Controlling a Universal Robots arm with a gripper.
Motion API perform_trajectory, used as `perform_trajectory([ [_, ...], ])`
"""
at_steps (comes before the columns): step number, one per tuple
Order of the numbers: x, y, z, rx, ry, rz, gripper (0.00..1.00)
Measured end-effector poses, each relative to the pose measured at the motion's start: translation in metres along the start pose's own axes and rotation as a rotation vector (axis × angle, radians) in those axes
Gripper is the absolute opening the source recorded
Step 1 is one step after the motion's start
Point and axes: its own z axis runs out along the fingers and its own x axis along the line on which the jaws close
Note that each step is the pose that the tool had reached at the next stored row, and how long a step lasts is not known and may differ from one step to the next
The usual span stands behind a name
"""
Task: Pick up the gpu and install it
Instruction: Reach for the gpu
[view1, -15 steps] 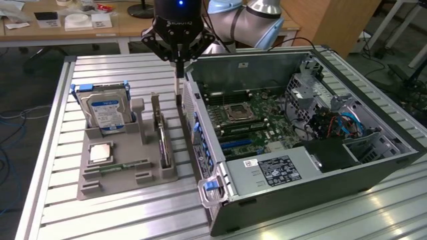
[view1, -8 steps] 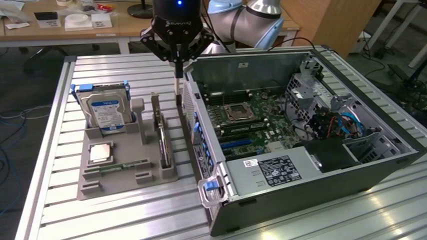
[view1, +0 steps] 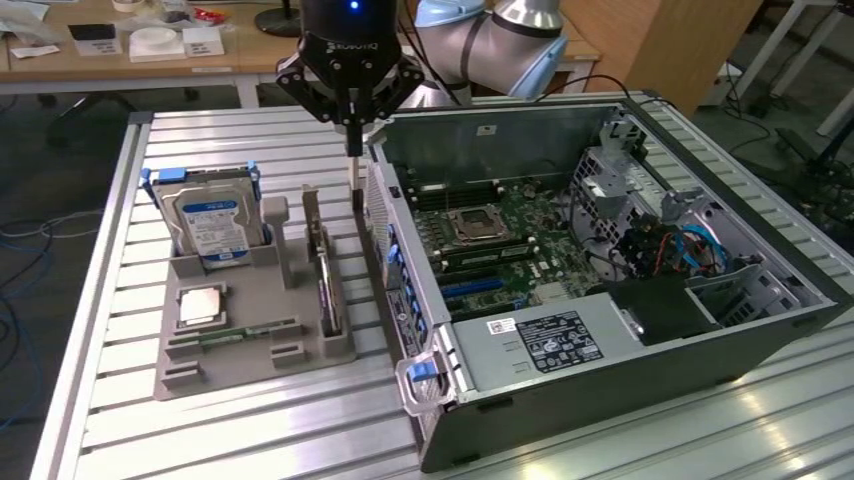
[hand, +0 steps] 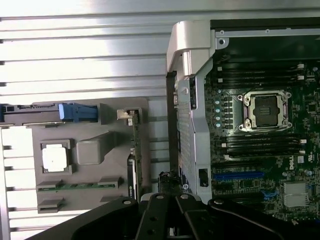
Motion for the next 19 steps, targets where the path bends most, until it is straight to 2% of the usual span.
perform_trajectory([
  [19, 0.020, -0.0015, -0.0005, 0.0000, 0.0000, 0.000, 0.11],
])
